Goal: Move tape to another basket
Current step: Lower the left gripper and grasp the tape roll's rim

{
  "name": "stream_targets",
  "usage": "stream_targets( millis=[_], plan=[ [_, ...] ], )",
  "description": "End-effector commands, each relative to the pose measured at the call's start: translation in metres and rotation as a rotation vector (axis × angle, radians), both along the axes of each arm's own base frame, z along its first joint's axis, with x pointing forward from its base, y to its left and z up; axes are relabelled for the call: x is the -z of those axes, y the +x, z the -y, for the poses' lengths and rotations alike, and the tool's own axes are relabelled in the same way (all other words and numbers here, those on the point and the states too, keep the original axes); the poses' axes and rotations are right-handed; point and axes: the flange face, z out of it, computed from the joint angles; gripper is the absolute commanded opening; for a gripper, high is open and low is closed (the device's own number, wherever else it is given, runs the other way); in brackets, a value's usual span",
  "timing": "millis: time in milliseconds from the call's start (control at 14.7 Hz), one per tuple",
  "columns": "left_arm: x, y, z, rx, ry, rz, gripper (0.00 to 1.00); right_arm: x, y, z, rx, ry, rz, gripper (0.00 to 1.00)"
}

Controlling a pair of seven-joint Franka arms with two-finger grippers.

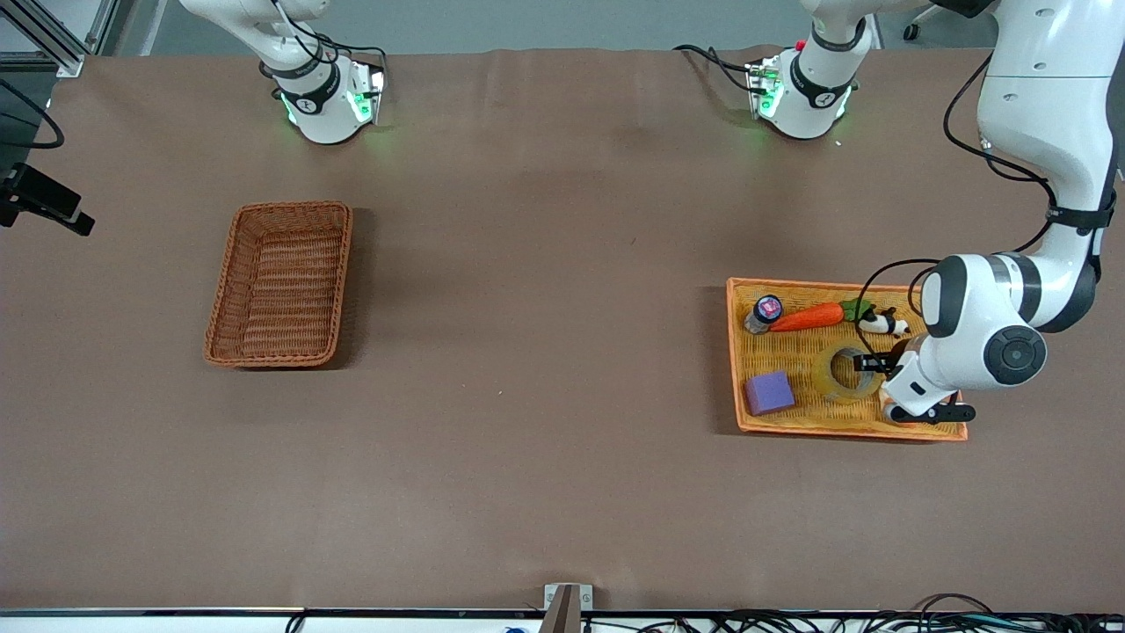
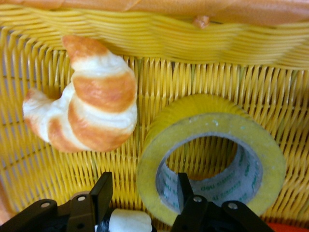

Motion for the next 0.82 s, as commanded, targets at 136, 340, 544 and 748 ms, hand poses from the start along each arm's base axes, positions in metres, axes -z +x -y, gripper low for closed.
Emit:
stream_targets(
  millis=[136, 340, 544, 748],
  plan=[
    [0.000, 0.008, 0.005, 0.029, 0.001, 0.040, 0.05, 0.001, 0.000, 0.003, -0.001, 0.018, 0.001, 1.00],
    [-0.040, 0.016, 0.006, 0.025, 0.006, 0.099, 0.00, 0.001, 0.000, 0.003, -0.002, 0.018, -0.001, 1.00],
    [-0.105, 0.016, 0.041, 0.063, -0.006, 0.168, 0.00, 0.001, 0.000, 0.003, -0.002, 0.018, -0.001, 1.00],
    [-0.142, 0.012, 0.110, 0.160, -0.050, 0.169, 0.00, 0.001, 0.000, 0.004, 0.000, 0.018, 0.001, 1.00]
  ],
)
